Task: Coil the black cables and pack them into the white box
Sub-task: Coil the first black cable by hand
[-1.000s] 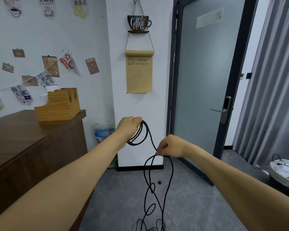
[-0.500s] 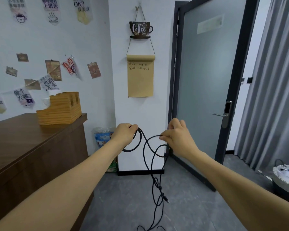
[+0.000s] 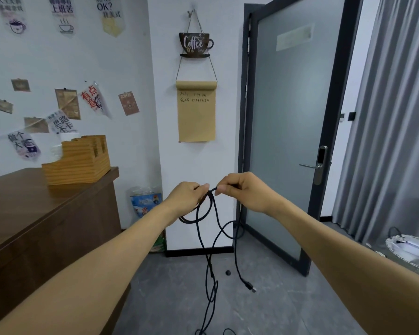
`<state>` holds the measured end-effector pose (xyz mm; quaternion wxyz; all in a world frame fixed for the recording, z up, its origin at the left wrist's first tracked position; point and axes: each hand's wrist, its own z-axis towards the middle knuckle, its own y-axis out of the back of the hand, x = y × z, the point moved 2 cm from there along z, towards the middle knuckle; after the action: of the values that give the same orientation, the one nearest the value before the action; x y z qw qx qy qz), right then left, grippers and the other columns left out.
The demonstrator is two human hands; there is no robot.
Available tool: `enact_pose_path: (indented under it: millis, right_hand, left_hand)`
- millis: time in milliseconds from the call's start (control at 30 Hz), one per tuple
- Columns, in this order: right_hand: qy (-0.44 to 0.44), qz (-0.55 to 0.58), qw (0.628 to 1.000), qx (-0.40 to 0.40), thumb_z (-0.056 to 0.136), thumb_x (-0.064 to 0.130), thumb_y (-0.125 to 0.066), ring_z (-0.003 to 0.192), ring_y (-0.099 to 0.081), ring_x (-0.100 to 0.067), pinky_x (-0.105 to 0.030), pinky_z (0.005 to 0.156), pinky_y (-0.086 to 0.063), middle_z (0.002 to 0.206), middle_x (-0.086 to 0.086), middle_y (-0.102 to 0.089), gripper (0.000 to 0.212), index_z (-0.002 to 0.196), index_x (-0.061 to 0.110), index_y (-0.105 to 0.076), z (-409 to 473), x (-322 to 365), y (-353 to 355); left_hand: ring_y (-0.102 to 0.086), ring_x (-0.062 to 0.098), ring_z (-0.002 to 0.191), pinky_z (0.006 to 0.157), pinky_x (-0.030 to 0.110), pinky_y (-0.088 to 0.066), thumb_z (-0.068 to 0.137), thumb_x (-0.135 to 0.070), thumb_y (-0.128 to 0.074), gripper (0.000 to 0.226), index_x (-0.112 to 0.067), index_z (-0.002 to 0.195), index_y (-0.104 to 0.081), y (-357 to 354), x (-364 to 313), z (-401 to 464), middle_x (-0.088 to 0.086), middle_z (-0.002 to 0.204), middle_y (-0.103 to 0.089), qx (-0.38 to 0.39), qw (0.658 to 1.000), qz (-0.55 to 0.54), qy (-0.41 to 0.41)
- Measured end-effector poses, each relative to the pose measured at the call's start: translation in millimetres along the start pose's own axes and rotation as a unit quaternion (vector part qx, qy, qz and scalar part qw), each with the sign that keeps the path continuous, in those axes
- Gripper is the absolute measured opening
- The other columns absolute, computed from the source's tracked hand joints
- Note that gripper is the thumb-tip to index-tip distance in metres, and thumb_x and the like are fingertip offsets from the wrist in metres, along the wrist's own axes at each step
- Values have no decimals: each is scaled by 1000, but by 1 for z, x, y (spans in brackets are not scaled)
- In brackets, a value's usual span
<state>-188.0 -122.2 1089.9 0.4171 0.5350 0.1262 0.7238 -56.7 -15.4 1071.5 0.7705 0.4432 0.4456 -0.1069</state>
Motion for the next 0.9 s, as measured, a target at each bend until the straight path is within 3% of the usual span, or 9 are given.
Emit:
enact_pose_path:
  millis: [133, 233, 300, 433, 533, 667, 733, 800, 900]
  right_hand:
    - [9, 56, 997, -48, 93, 21, -57, 81, -55, -21, -28, 81, -46, 86, -6, -65, 14, 85, 22, -68, 5, 2, 2]
    - [-8, 70, 995, -67, 92, 25, -59, 67, -39, -23, -33, 67, -38, 70, -12, -49, 13, 81, 24, -67, 6, -3, 1]
    - [-23, 72, 995, -71, 91, 23, -60, 67, -40, -22, -33, 67, -38, 71, -12, -50, 13, 82, 19, -67, 6, -6, -2]
    - [-42, 20, 994, -94, 91, 20, -60, 80, -54, -12, -30, 83, -47, 89, 0, -62, 9, 84, 19, -67, 5, -12, -6]
    - [-51, 10, 989, -140, 92, 28, -58, 67, -45, -9, -24, 69, -42, 79, 4, -53, 14, 83, 17, -61, 1, -12, -4]
    - [-73, 67, 994, -48, 96, 42, -43, 74, -53, -15, -30, 73, -45, 81, -7, -61, 44, 92, 2, -61, -5, -6, -13]
    - [-76, 89, 993, -5, 96, 41, -45, 77, -57, -12, -28, 79, -48, 83, -3, -64, 40, 94, 4, -61, -7, -5, -18]
    - [-77, 81, 994, -1, 98, 32, -45, 69, -56, -11, -26, 73, -47, 75, -1, -60, 26, 89, 11, -58, -7, -6, -18]
    - [-98, 61, 993, -28, 100, 27, -40, 62, -49, -15, -26, 65, -42, 64, 0, -53, 26, 81, 16, -54, -3, -6, -15]
  left_hand:
    - [-22, 7, 42, 40, 16, -20, 95, -60, -26, 57, -17, 61, -43, -12, -9, -13, -8, 51, -37, 99, 991, -86, 25]
    - [-19, 6, 42, 39, 15, -18, 85, -73, -3, 77, -14, 60, -46, -19, -10, -19, -8, 48, -33, 149, 975, -162, 23]
    - [-19, 7, 43, 40, 15, -19, 87, -71, -9, 72, -15, 58, -44, -25, -11, -23, -9, 47, -32, 163, 973, -166, 9]
    - [-22, 5, 42, 40, 15, -19, 97, -52, -33, 56, -16, 55, -41, -31, -13, -22, -8, 50, -34, 136, 975, -177, 9]
    - [-23, 6, 42, 38, 15, -18, 98, -50, -34, 54, -16, 56, -43, -29, -10, -18, -6, 53, -34, 100, 974, -205, 17]
    - [-21, 7, 42, 39, 15, -18, 97, -51, -37, 55, -16, 56, -43, -27, -13, -15, -6, 50, -37, 60, 973, -224, 15]
    - [-23, 6, 41, 39, 16, -19, 98, -50, -36, 55, -14, 56, -42, -25, -15, -14, -6, 48, -41, 43, 973, -226, 13]
    - [-23, 7, 41, 38, 16, -20, 98, -49, -36, 53, -13, 60, -43, -24, -18, -12, -4, 50, -38, 27, 973, -226, 22]
    - [-32, 10, 47, 46, 20, -29, 100, -45, -33, 49, -13, 66, -50, -26, -21, -10, -4, 53, -39, -3, 980, -198, 16]
